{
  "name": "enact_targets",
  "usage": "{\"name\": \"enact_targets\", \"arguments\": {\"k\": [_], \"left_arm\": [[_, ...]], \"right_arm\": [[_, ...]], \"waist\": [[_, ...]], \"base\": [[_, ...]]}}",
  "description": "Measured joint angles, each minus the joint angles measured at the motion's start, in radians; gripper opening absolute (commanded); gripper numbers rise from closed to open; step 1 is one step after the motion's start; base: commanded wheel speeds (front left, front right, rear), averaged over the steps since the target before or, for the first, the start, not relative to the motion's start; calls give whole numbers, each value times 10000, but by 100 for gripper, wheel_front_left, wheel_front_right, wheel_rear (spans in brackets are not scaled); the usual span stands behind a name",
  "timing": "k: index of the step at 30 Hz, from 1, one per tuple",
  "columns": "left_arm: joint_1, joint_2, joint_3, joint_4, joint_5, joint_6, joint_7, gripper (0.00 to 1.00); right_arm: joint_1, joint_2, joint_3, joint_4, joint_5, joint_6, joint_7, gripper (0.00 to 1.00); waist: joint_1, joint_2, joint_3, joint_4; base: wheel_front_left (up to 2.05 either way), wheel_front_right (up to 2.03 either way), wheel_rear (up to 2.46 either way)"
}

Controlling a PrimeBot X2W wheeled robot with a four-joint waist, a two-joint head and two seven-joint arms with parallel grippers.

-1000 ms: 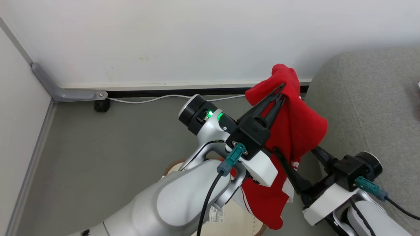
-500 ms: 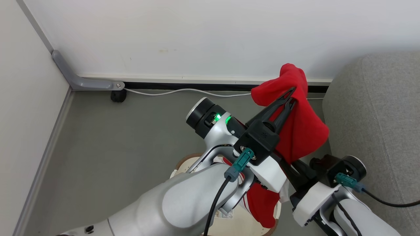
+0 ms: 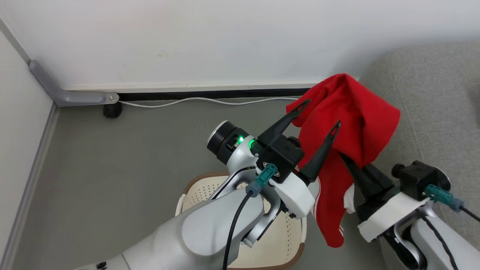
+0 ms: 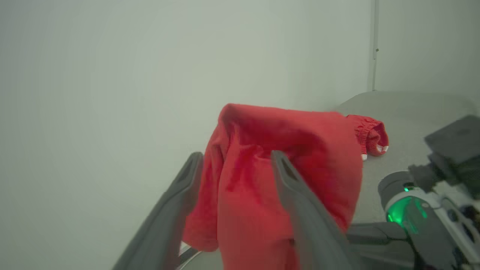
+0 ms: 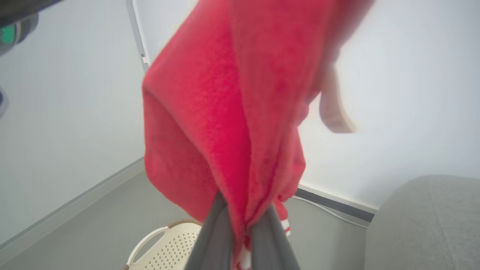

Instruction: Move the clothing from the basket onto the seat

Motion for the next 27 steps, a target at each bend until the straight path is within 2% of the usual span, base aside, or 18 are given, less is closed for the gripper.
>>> {"name": "enact_targets", "arguments": {"k": [5, 15, 21, 27], "left_arm": [[347, -6, 15, 426, -280, -669, -50, 100], [798, 8, 405, 1315, -742, -2383, -75, 100], [904, 6, 809, 1755, -757, -3143, -77, 100], [1042, 4, 1127, 2031, -748, -3586, -77, 100]], "right_arm": [[129, -272, -696, -368, 148, 0, 0, 0], [287, -500, -1879, -727, 314, 0, 0, 0], [295, -502, -2259, -798, 407, 0, 0, 0], [304, -470, -2539, -817, 412, 0, 0, 0]], "waist": [[0, 0, 67, -457], [1, 0, 121, -1688], [1, 0, 75, -2573], [1, 0, -10, -3500]], "base": [[0, 0, 0], [0, 0, 0], [0, 0, 0], [0, 0, 0]]}}
